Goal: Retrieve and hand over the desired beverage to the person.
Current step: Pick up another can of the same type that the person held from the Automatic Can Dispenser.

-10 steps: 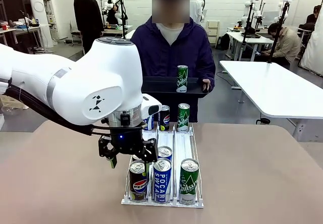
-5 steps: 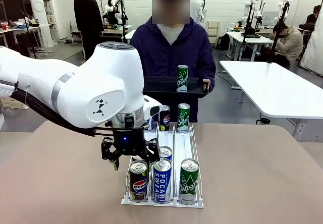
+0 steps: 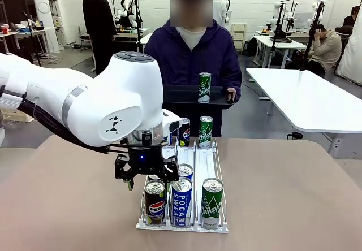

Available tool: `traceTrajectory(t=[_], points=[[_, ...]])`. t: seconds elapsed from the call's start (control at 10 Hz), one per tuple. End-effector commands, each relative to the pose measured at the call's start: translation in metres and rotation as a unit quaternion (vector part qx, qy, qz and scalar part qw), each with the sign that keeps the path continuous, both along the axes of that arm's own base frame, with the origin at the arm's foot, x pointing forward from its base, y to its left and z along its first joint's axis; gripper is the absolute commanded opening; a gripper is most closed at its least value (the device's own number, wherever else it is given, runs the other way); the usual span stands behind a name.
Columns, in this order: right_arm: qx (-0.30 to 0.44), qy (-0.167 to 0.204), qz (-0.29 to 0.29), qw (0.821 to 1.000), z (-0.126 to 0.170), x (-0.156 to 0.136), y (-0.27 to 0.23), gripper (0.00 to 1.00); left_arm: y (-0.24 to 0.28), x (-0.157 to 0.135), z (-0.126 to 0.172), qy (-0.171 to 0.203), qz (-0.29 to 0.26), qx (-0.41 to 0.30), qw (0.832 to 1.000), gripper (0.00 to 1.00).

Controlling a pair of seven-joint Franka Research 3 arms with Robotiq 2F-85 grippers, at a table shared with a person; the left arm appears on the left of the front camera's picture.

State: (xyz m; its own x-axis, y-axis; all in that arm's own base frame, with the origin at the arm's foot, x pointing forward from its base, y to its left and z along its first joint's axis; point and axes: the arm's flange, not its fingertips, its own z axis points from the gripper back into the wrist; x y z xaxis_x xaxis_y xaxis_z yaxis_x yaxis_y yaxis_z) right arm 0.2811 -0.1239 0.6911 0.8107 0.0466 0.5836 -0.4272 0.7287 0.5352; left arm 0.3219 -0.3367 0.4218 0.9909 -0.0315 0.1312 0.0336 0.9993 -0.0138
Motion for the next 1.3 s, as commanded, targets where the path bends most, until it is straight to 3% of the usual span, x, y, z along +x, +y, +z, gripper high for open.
traceTrajectory(t=[0.0,1.0,1.2], points=[[0.007,-0.003,0.008,1.0,-0.001,0.001,0.0,1.0,-0.006,0.004,-0.007,-0.019,0.019,0.001,1.0,1.0],[0.007,-0.003,0.008,1.0,-0.001,0.001,0.0,1.0,0.002,0.015,-0.015,-0.017,0.033,0.007,0.999,1.0],[0.007,-0.003,0.008,1.0,-0.001,0.001,0.0,1.0,-0.001,0.015,-0.018,0.007,0.016,-0.013,1.0,1.0]])
